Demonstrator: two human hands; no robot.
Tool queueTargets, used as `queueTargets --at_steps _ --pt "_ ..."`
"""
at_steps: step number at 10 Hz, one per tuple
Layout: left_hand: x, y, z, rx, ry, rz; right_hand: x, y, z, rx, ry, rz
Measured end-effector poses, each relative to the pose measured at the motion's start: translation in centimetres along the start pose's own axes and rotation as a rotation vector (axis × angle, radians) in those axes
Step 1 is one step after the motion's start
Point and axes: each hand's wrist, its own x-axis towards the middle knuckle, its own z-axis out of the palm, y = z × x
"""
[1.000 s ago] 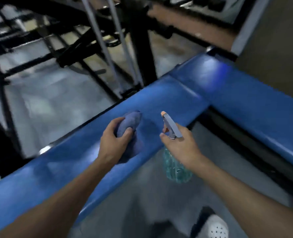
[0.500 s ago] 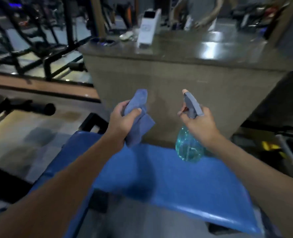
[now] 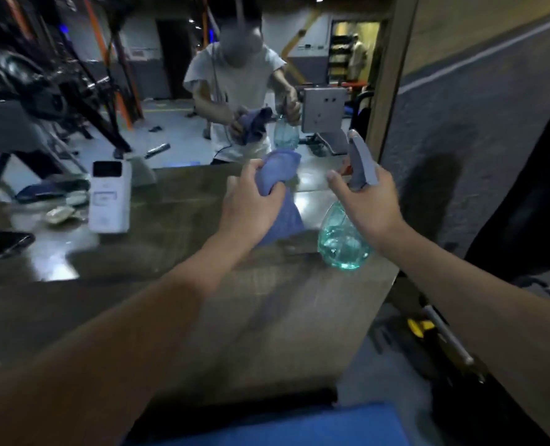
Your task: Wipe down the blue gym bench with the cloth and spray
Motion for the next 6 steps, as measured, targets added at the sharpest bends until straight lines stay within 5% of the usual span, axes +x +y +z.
queueTargets --at_steps 1,2,3,6 --pt "2.3 -2.8 3.7 0.62 -0.318 -0.112 3.9 2.5 1.0 -0.008 0.057 -0.009" --pt "1.8 -6.4 6.0 0.848 -0.456 0.011 6.0 5.0 1.9 -0.028 0.003 0.042" --pt "1.4 -7.8 6.3 0.867 -0.345 0.095 7.1 6.6 2.5 -0.055 -0.016 0.06" --pt "0.6 -5.3 6.5 1.003 -0.364 -0.088 7.7 6.2 1.4 -0.285 -0.09 0.099"
